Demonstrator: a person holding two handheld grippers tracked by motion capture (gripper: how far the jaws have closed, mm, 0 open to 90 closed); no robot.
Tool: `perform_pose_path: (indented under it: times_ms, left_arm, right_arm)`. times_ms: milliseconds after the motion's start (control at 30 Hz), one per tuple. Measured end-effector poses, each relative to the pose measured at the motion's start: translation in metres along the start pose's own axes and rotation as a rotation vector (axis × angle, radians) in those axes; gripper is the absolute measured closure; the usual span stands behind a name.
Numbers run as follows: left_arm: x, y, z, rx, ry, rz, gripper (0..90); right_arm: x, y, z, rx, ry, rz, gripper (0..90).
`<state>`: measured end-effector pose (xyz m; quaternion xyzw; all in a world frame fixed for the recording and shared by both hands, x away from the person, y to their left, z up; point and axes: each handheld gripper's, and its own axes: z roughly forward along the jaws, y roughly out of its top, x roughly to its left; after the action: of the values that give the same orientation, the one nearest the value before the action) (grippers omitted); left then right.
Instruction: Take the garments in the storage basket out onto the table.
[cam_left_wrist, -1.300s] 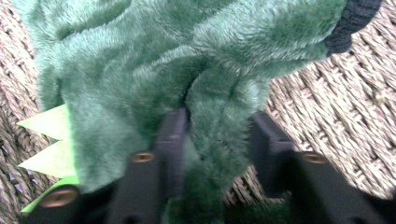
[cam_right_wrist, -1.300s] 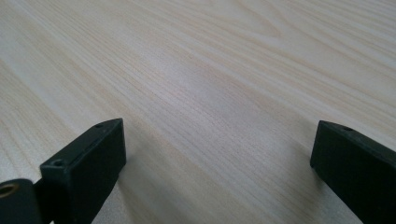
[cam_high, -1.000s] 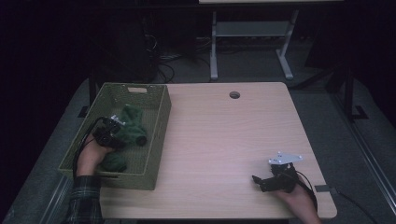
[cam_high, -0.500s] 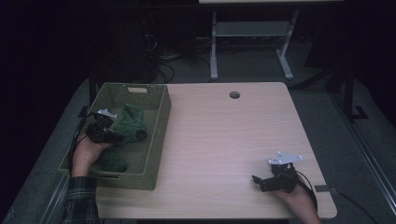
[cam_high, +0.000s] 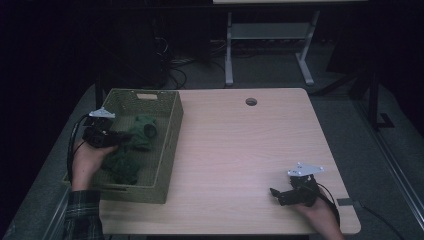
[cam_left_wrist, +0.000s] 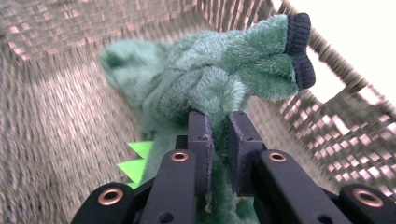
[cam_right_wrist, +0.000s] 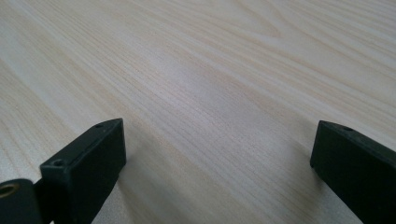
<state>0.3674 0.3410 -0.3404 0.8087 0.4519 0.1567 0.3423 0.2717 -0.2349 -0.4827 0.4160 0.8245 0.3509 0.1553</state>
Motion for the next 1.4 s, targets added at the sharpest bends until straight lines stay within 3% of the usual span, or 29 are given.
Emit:
perform_pose_path:
  times_ms: [267,400,833,1400]
  left_arm:
    - [-0.008,0.008,-0.018,-0.106,-0.022,-0.004,80.8]
    - [-0.012,0.015,-0.026,-0.133,-0.040,-0.005,81.1]
    - [-0.007,0.044,-0.065,-0.255,-0.064,-0.014,81.1]
    - [-0.031,0.081,-0.081,-0.329,-0.114,0.041,81.1]
  right_arm:
    - [0.000,0.000,0.000,0.000,0.000,0.000,3.3]
    - [0.000,0.000,0.000,-0.002,-0.001,-0.004,3.3]
    - [0.000,0.000,0.000,-0.001,0.000,0.001,3.3]
    - [0.000,0.000,0.000,-0.001,0.000,0.002,3.3]
